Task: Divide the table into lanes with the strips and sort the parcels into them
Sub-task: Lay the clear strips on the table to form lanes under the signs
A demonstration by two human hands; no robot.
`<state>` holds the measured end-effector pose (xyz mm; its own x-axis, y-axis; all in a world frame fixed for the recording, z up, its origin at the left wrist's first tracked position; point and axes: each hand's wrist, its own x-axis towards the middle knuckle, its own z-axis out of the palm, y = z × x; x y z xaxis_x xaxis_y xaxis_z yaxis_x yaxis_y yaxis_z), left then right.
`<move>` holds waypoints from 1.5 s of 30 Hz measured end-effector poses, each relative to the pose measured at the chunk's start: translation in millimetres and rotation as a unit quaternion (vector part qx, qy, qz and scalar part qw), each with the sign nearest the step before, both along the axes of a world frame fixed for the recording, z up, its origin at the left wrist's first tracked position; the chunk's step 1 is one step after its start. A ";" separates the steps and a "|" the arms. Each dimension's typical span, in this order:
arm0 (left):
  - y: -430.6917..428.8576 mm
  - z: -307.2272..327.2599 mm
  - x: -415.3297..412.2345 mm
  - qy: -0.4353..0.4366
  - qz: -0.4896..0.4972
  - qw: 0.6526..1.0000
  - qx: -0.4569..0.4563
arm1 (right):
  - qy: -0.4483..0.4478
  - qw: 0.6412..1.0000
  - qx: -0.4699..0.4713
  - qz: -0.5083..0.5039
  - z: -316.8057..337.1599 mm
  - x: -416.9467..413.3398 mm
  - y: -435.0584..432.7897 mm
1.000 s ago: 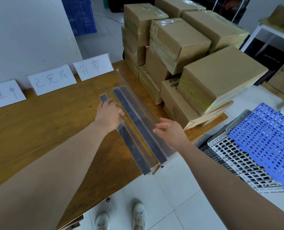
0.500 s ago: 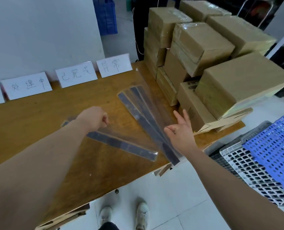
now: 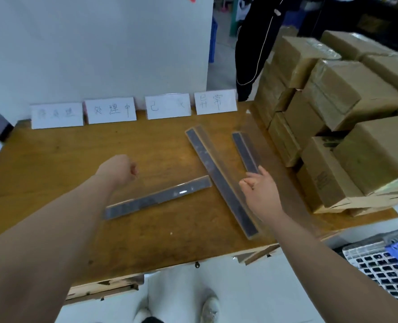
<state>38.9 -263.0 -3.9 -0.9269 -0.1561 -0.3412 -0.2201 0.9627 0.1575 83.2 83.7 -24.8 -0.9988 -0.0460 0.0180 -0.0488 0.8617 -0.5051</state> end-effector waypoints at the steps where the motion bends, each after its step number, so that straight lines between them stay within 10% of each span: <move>1: -11.9 -1.3 4.9 0.001 0.006 1.000 0.000 | 0.000 1.000 -0.008 -0.006 -2.5 -0.2 -11.7; 13: -146.8 -21.5 61.2 0.054 0.090 0.993 0.053 | -0.056 0.996 -0.040 -0.056 -20.6 24.1 -175.4; 20: -195.6 -33.4 97.7 -0.090 0.088 0.988 0.092 | -0.071 0.994 -0.061 -0.056 -24.2 38.3 -238.7; 45: -373.7 -28.6 125.3 0.084 0.209 0.969 0.098 | -0.107 0.990 -0.070 -0.055 -20.9 37.6 -432.5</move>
